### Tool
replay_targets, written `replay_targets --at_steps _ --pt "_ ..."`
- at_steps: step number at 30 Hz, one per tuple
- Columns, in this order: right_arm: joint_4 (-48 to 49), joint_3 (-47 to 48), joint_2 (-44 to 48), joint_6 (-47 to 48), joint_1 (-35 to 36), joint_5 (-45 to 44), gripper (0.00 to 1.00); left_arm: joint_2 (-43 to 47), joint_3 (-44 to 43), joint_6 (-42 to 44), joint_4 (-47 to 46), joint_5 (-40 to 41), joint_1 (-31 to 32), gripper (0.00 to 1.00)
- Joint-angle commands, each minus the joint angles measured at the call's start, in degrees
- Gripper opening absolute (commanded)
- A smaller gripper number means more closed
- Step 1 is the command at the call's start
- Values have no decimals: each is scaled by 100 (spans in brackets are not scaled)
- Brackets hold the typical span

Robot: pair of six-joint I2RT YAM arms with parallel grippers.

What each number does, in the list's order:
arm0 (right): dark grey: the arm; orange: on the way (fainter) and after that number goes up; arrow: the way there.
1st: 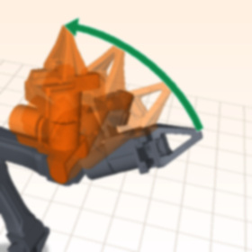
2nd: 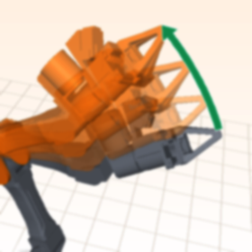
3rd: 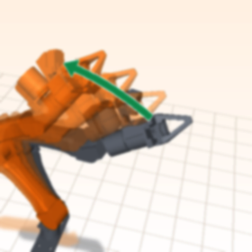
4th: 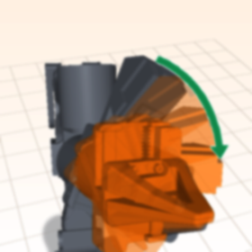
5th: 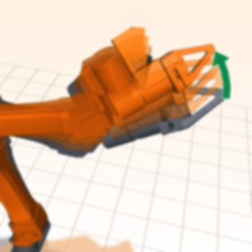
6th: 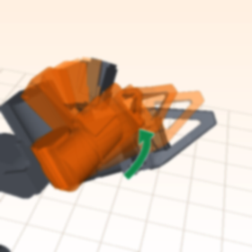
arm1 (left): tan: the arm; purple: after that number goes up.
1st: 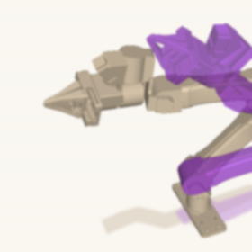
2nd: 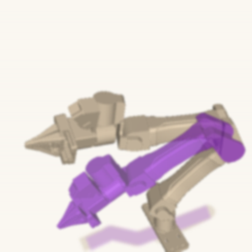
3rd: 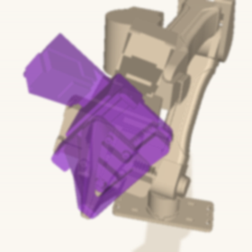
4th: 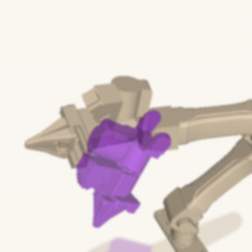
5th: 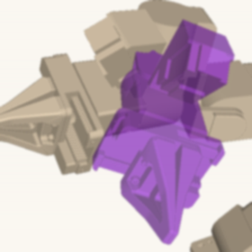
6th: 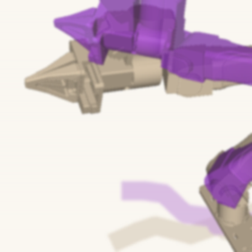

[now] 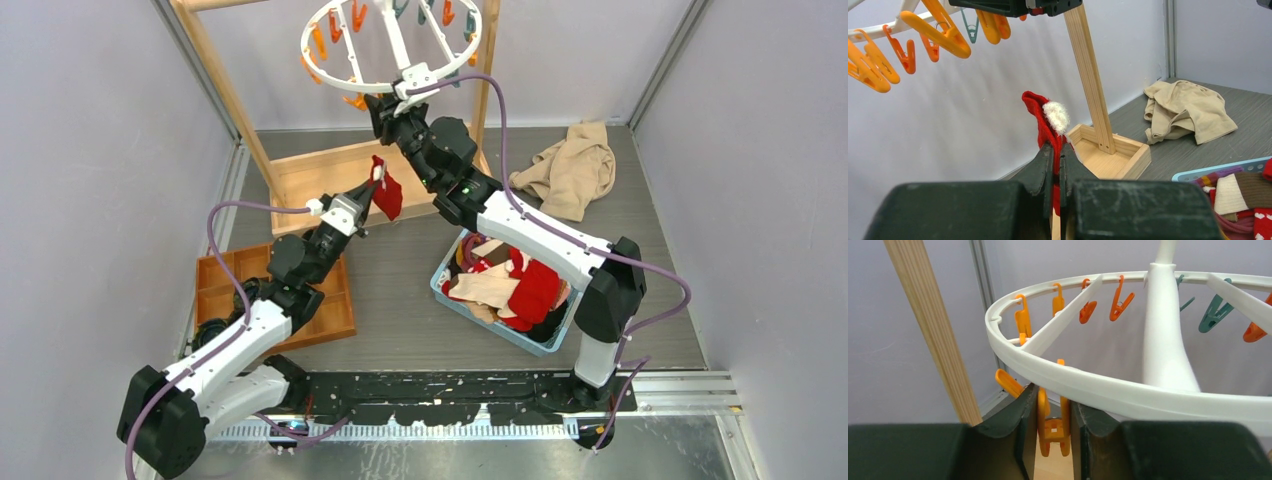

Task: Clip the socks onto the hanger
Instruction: Open the clamp at the hanger.

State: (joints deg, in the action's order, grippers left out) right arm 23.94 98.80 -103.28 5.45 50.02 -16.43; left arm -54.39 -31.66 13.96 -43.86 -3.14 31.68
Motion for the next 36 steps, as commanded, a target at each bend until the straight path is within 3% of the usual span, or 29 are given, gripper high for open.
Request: replay_targets --at_steps 1,8,23,36 --pt "152 307 86 -101 17 68 22 13 -108 -41 -205 -121 -56 0" --pt "-420 597 154 -670 15 24 1 -439 -363 -88 -443 -150 -115 0" --pt "-1331 850 264 -1183 -6 -323 1 -1515 -1035 -295 -1695 270 -250 0" --pt "-1410 804 290 -1378 -70 -326 1 -1675 -1269 -459 -1663 431 -251 0"
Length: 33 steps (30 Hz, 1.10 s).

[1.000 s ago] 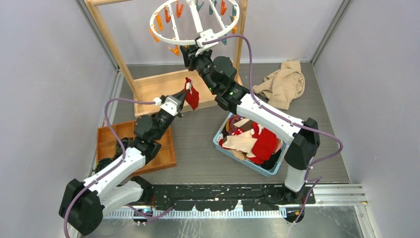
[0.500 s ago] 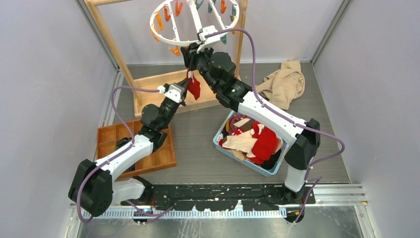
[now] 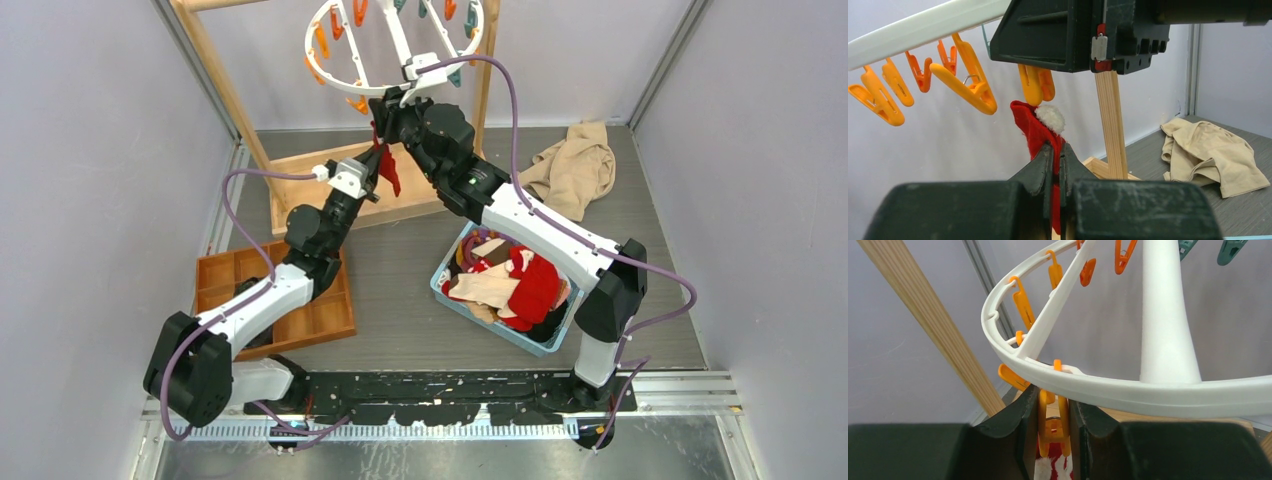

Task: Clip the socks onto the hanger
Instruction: Open the clamp at the hanger, then clamp the sock onto the hanger.

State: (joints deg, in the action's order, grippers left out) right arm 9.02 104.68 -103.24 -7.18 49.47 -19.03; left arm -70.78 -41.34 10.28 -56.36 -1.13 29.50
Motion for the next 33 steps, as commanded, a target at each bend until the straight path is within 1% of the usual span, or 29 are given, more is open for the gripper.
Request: replay_targets --at_steps 1,11,19,20,26,33 --pt "78 208 291 -117 -30 -69 1 -55 -323 -104 -402 221 -32 0" --pt "89 172 350 -185 -99 3 1 -198 -423 -181 -401 139 -32 0" --pt "193 175 418 -231 -149 68 1 -151 -250 -346 -166 139 -32 0" --pt "189 155 419 -229 -153 78 1 -159 -270 -346 -146 -3 -32 0" --pt "190 89 436 -231 -157 72 1 -199 -410 -422 61 -240 -32 0" --pt "188 -28 469 -207 -163 65 1 -239 -519 -434 116 -388 -32 0"
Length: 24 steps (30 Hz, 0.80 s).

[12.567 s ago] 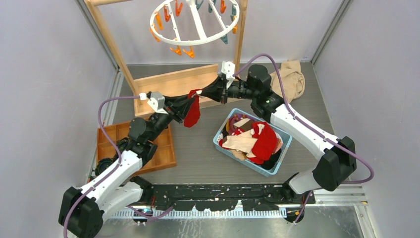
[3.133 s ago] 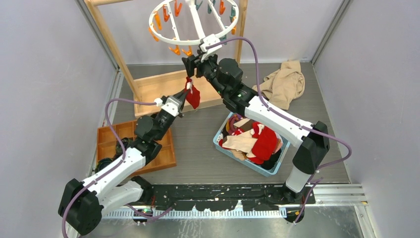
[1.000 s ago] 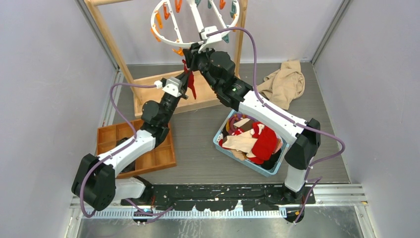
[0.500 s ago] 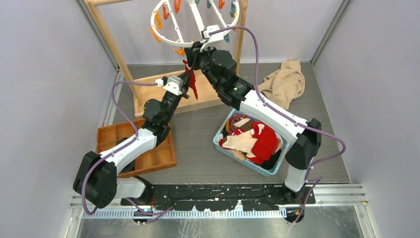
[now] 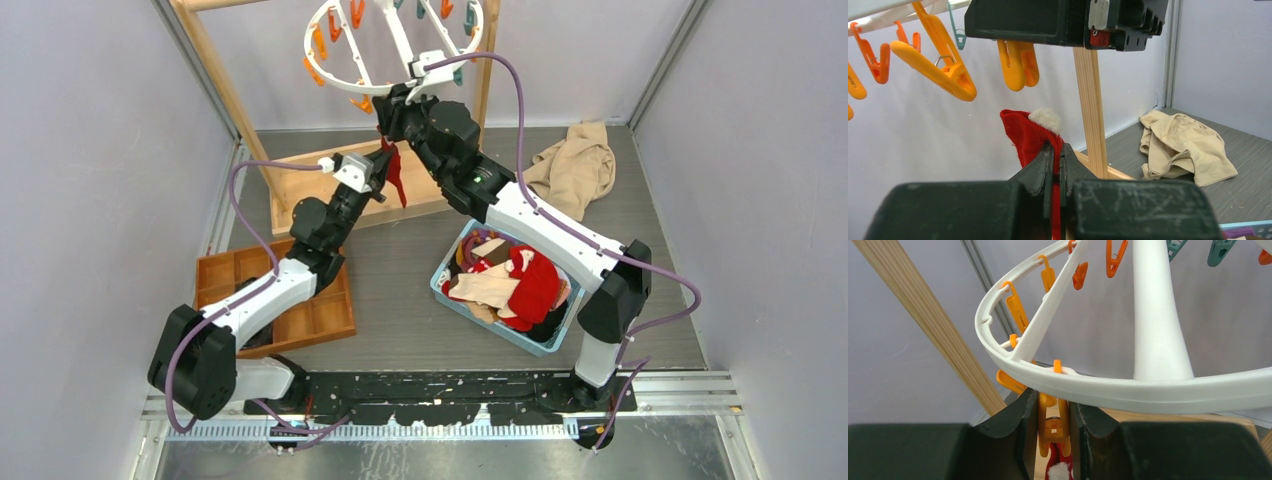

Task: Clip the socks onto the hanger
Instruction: Clamp the sock onto the hanger.

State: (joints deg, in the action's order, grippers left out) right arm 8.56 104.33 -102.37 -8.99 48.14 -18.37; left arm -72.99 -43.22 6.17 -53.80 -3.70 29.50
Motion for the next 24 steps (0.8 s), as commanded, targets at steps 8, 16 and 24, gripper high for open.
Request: replay_targets --at_steps 8,16,24 --pt "209 -43 397 28 -32 -4 1 -160 -635 83 -2 -170 -32 0" --pt "216 -87 402 173 -35 -9 1 -172 -765 199 104 -141 -32 0" --pt "209 -98 375 289 -28 -14 1 -114 -848 349 265 -179 -32 0"
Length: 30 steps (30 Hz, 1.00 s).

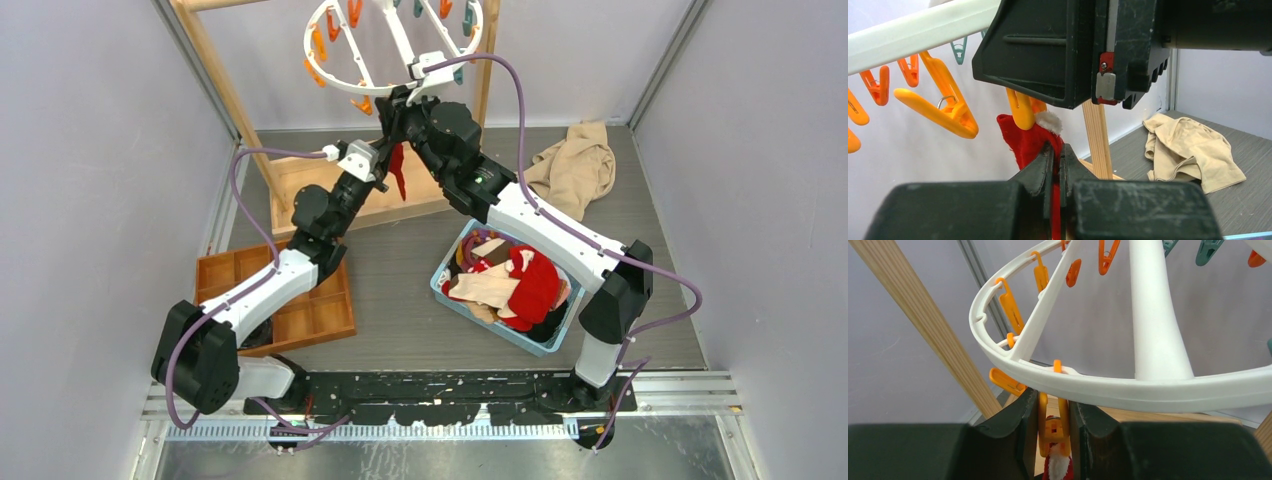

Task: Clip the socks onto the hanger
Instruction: Clamp the sock onto the hanger.

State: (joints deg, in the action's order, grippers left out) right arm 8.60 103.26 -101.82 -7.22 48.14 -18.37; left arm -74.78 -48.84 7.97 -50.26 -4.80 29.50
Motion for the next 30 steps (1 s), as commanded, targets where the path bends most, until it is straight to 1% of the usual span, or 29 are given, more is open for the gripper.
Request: replay_targets --at_steps 1,15,17,18,21,23,25,30 --pt "197 10 313 108 -32 -9 1 64 -299 192 -69 -95 -32 0" --pt "63 51 255 185 -35 -17 1 34 -707 376 195 -153 -32 0" --pt "63 41 267 185 -33 -17 5 41 -715 361 207 -153 -32 0" --pt "60 39 266 174 -37 -17 11 43 -704 351 216 -153 -32 0" --pt "104 23 290 178 -33 -3 25 50 -689 339 229 -137 -32 0" --pt "157 -4 318 166 -35 21 32 57 -679 327 239 -119 -32 0" --pt "214 -37 358 159 -42 64 39 65 -671 319 244 -102 -32 0" --pt "297 -139 459 219 -44 162 51 58 -671 253 236 -62 -32 0"
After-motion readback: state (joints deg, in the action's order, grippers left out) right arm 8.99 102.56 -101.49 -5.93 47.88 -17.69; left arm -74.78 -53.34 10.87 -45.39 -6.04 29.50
